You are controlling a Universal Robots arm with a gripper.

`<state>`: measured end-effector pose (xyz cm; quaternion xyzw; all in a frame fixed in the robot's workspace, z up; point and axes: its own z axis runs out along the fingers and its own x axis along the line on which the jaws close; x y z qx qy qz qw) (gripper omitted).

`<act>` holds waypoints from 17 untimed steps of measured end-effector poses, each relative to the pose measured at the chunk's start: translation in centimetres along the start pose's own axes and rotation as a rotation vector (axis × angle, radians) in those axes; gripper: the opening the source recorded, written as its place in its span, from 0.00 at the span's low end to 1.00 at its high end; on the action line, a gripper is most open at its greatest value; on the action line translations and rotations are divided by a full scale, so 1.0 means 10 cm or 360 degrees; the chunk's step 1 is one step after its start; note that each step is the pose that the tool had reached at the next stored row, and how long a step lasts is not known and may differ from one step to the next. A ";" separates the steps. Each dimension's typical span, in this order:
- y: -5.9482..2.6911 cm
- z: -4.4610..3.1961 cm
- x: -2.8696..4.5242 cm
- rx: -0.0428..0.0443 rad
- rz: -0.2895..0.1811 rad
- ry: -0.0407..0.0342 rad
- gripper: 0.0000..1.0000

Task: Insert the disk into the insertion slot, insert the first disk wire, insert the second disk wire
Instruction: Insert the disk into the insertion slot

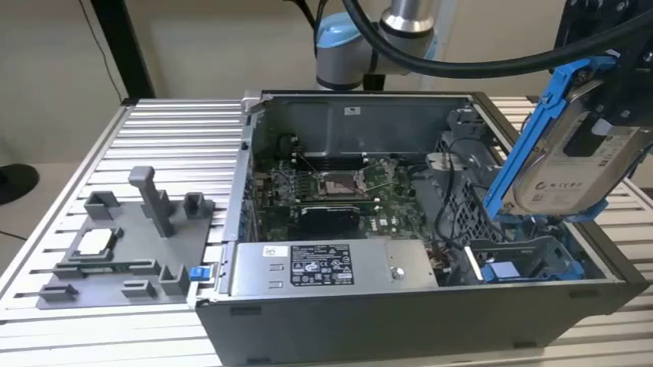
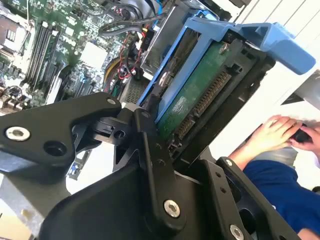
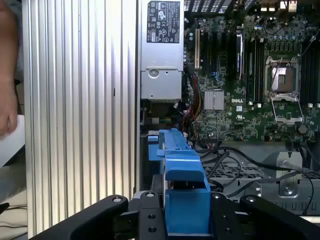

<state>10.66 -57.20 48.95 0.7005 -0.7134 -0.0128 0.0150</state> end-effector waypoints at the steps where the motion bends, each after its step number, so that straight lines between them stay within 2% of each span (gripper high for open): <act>1: 0.000 0.001 0.000 0.0000 0.0000 0.0000 0.00; 5: -0.001 0.029 0.000 0.0000 0.0000 0.0000 0.00; 11: -0.006 0.131 -0.005 0.0000 0.0000 0.0000 0.00; 17: -0.070 0.221 -0.012 0.0000 -0.0006 0.0000 0.00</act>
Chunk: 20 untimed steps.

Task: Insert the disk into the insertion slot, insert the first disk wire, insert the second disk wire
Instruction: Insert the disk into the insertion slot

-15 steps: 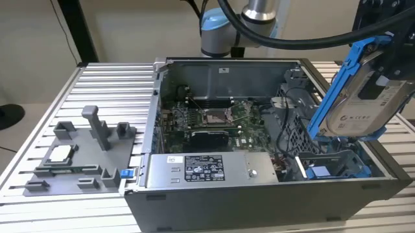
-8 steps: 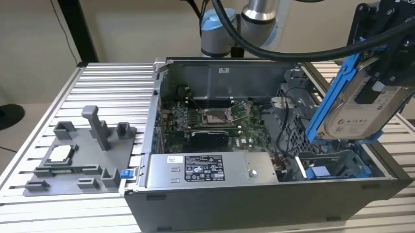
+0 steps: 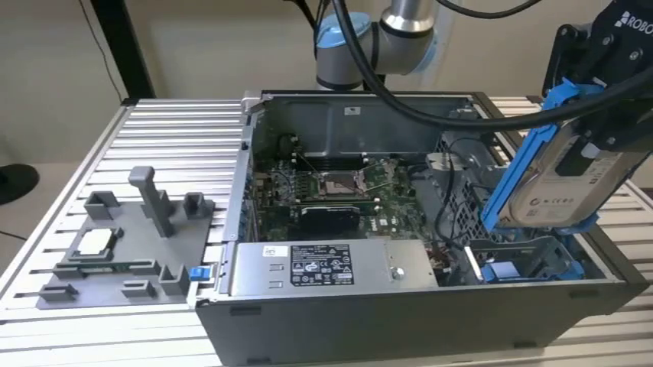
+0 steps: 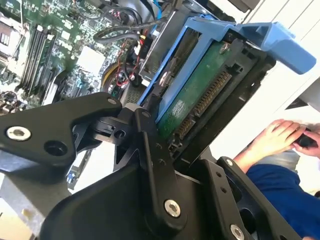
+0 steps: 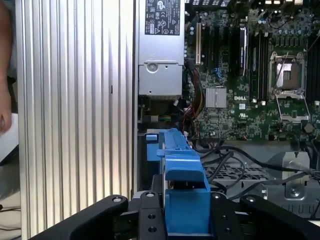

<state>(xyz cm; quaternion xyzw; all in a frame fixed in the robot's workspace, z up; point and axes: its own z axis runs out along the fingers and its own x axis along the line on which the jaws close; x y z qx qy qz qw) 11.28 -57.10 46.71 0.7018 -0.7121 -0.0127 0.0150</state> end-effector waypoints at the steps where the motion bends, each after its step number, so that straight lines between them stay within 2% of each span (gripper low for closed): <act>1: -0.010 0.016 -0.001 0.0000 -0.0004 0.0000 0.00; 10: -0.048 0.161 -0.006 0.0000 -0.0031 -0.0001 0.00; 18: -0.054 0.161 -0.006 -0.0001 -0.0031 -0.0001 0.00; 20: -0.063 0.165 -0.006 -0.0001 -0.0032 -0.0011 0.00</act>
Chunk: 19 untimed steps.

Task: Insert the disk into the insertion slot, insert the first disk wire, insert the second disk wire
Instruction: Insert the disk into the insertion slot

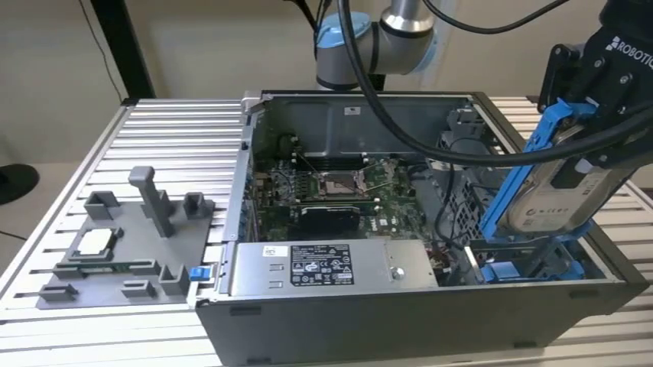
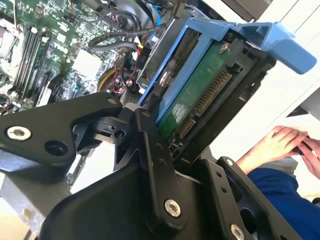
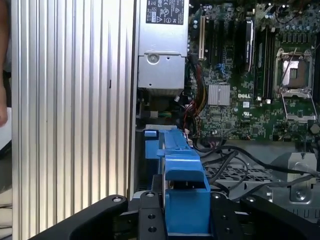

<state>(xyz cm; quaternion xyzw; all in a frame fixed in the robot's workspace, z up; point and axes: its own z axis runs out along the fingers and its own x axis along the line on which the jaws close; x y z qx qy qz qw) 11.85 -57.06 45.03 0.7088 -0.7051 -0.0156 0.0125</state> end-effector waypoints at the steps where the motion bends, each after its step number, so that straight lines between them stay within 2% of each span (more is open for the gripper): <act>1: -0.004 0.005 0.000 0.0000 0.0000 -0.0008 0.00; 4: -0.018 0.021 0.000 -0.0001 -0.0001 -0.0036 0.00; 5: -0.025 0.032 0.001 -0.0001 -0.0002 -0.0041 0.00; 19: -0.077 0.263 0.027 -0.0001 -0.0002 -0.0043 0.00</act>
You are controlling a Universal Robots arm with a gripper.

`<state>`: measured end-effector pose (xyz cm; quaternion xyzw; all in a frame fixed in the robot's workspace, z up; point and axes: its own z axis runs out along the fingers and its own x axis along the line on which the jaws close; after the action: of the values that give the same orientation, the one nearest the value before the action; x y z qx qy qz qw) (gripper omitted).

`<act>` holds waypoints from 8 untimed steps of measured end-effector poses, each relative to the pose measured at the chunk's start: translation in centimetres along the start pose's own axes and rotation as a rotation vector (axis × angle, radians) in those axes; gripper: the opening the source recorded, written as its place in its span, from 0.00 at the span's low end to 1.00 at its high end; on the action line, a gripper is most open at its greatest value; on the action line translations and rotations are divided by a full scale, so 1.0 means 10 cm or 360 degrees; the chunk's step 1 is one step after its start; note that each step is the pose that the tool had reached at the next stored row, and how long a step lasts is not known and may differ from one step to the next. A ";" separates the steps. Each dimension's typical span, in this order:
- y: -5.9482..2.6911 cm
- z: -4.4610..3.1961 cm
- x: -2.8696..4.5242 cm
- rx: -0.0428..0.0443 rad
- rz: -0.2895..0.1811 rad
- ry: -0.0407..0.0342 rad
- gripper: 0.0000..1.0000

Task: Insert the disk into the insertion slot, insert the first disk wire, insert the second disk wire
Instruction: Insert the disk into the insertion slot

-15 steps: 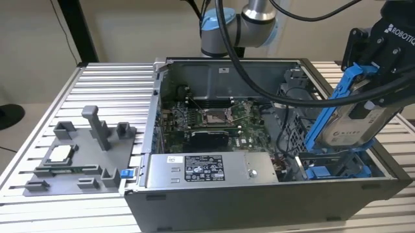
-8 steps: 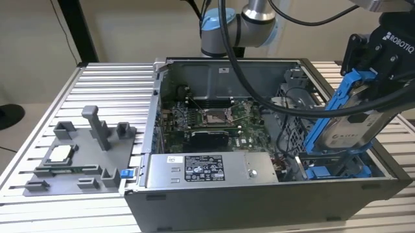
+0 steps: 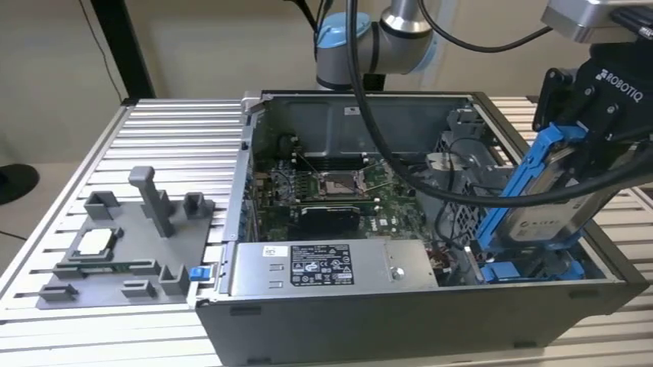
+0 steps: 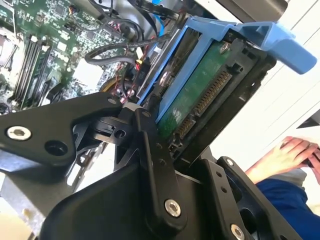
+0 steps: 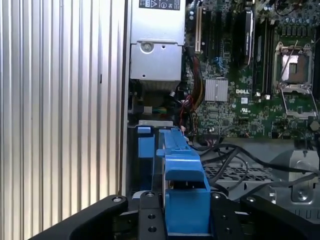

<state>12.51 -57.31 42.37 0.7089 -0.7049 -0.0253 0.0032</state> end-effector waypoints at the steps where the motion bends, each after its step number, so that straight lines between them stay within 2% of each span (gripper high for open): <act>1: -0.002 0.014 0.002 0.0000 0.0000 0.0000 0.00; 8: -0.013 0.096 0.014 0.0000 0.0000 0.0000 0.00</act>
<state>12.60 -57.42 41.40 0.7088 -0.7049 -0.0253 0.0032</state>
